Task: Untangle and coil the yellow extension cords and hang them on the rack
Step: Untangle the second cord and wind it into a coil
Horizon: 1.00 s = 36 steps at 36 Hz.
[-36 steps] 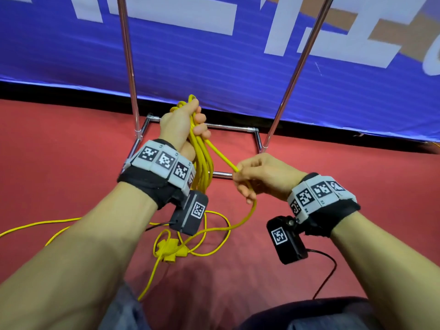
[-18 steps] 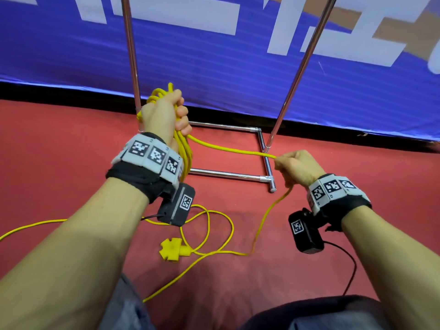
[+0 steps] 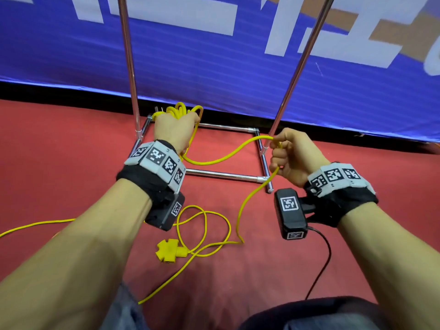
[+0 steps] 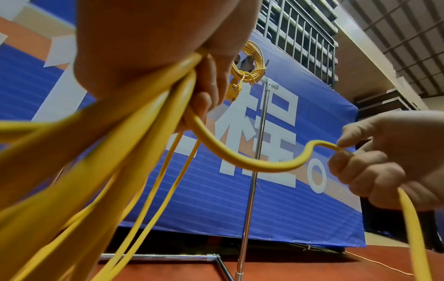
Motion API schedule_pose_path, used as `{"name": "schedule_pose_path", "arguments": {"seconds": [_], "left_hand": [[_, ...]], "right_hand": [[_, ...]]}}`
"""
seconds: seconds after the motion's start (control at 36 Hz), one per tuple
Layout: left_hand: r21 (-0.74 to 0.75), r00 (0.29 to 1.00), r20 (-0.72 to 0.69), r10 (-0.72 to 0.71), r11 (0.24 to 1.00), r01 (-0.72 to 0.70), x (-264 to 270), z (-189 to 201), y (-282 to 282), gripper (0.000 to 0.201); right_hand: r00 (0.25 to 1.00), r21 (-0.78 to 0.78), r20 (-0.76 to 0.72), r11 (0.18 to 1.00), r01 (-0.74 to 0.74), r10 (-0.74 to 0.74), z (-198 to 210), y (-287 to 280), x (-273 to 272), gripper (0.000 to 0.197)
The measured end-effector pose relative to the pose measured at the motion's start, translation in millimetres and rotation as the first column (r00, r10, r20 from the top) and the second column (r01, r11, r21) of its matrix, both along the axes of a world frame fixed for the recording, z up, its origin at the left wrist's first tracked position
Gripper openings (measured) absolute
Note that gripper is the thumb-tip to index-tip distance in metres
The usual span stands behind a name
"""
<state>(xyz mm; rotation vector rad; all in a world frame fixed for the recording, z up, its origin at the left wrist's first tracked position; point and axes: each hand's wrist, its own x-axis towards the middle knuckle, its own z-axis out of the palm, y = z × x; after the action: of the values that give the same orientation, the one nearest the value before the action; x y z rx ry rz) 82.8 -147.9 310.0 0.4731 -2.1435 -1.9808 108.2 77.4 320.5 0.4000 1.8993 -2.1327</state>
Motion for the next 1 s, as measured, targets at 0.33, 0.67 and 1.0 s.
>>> {"name": "schedule_pose_path", "arguments": {"seconds": [0.33,0.67,1.0], "left_hand": [[0.092,0.975,0.089,-0.204,0.976,0.196,1.2,-8.3,20.9,0.034],[0.301,0.956,0.108,-0.272,0.926,0.229,17.7,-15.6,54.7,0.032],[0.236,0.999,-0.029,0.038,0.971,-0.030,9.5,-9.8,37.5,0.039]], "right_hand": [[0.994,-0.253,-0.088,0.967,0.037,-0.061,2.9,-25.9,-0.3,0.012],[0.940,0.138,-0.252,0.970,-0.202,0.231,-2.1,-56.4,12.6,0.013],[0.919,0.348,-0.182,0.897,-0.272,0.349,-1.2,-56.6,17.9,0.019]]}}
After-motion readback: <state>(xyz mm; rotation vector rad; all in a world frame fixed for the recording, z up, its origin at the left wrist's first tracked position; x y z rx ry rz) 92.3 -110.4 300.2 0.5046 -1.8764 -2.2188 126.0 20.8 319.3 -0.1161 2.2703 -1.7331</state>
